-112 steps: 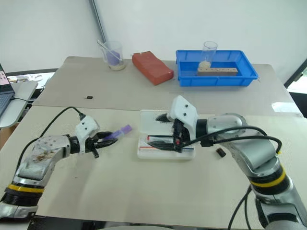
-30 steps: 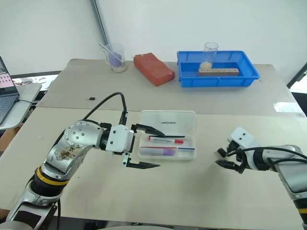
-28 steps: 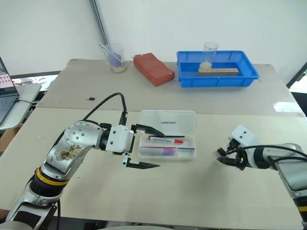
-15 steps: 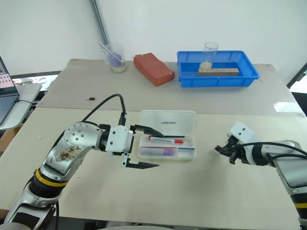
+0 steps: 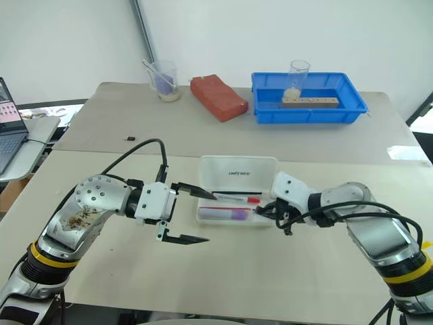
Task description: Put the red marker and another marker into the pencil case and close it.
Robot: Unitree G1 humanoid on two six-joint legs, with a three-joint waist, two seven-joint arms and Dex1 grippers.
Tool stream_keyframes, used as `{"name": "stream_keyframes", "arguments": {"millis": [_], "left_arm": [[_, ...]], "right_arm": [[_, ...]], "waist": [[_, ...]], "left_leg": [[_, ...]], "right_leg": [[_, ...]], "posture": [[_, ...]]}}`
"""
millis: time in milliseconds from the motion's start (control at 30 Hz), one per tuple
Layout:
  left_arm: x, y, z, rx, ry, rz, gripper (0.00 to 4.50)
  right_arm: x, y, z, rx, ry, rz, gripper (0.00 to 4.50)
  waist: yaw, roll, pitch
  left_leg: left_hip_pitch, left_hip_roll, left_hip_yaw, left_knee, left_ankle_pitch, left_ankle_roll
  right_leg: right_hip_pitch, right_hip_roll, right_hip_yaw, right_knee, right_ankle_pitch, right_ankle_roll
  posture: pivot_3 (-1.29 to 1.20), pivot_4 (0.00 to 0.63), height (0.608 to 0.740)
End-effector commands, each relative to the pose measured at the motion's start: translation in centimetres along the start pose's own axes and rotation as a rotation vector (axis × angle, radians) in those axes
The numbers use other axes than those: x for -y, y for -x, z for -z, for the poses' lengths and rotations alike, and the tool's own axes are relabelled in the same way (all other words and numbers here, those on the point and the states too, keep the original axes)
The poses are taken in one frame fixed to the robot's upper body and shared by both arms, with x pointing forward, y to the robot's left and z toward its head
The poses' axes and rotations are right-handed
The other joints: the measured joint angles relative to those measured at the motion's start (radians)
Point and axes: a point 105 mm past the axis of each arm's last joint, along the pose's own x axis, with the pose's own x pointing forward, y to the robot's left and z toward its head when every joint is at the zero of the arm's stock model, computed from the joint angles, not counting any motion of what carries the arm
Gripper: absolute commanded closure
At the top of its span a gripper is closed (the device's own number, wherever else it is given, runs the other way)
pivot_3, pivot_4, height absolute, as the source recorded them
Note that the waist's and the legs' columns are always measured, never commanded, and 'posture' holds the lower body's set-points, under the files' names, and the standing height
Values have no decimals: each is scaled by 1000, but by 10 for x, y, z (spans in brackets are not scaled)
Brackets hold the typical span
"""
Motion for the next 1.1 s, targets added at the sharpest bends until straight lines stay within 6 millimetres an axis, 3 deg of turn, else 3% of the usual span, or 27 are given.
{"name": "stream_keyframes", "arguments": {"millis": [33, 67, 233, 300, 333, 500, 667, 833, 967, 1100], "left_arm": [[0, 1, -11, 14, -36, -17, 0], [0, 1, -11, 12, -34, -19, 0], [-2, 8, -8, -17, -5, -34, 0], [-12, 16, -6, -42, 4, -63, 0], [-29, 23, -3, -50, 18, -135, 0], [-110, 51, 13, 8, 177, -531, 0], [-163, 56, 40, 15, 336, -803, 2174], [-174, 39, 70, -87, 409, -799, 4412], [-173, 29, 87, -151, 478, -758, 4473], [-163, 14, 83, -117, 599, -597, 4473]], "right_arm": [[5, 1, -8, 12, 61, 6, 3851], [5, 0, -6, 5, 61, 2, 3304], [7, 5, -13, 40, 56, 9, 1528], [10, 10, -23, 86, 45, 34, 928], [11, 17, -33, 139, 15, 50, 602], [10, 40, -64, 303, -81, 126, 602], [16, 57, -91, 374, -76, 245, 559], [16, 61, -111, 415, -78, 284, 559], [11, 59, -115, 434, -104, 285, 559], [11, 60, -103, 405, -127, 322, 559]], "waist": [[-1, 0, 0], [-1, 0, 0], [-1, 0, 0], [-1, 0, 0], [1, 0, 0], [11, -1, 0], [7, -1, 0], [4, -1, -1], [4, -1, 0], [7, -1, 0]], "left_leg": [[0, 0, 0, 0, 0, 0], [0, 0, 0, 0, 0, 0], [0, 0, 0, 0, 0, 1], [0, 0, 0, 0, 0, 1], [0, 0, 0, 0, 0, 1], [0, 0, -2, 2, 0, 1], [-1, -1, -2, 2, -1, 1], [-6, -2, -4, 2, -1, 1], [-6, -2, -5, 1, -1, 1], [-7, -2, -6, 2, -1, 1]], "right_leg": [[1, 0, 0, 0, 0, 0], [2, 0, 0, 1, 0, 0], [2, 0, 0, 1, 0, 0], [2, 0, 0, 1, 0, 0], [2, 0, 0, 1, 0, 0], [1, 0, -1, 4, 0, 1], [1, 0, 0, 5, 0, 1], [-4, 2, 1, 8, 0, 1], [-5, 3, 1, 8, 0, 1], [-5, 3, 0, 8, 0, 1]], "posture": [[0, 150, 740], [0, 150, 740], [0, 150, 740], [0, 150, 740], [0, 150, 740], [0, 150, 740], [0, 150, 740], [0, 150, 740], [0, 150, 740], [0, 150, 740]]}}
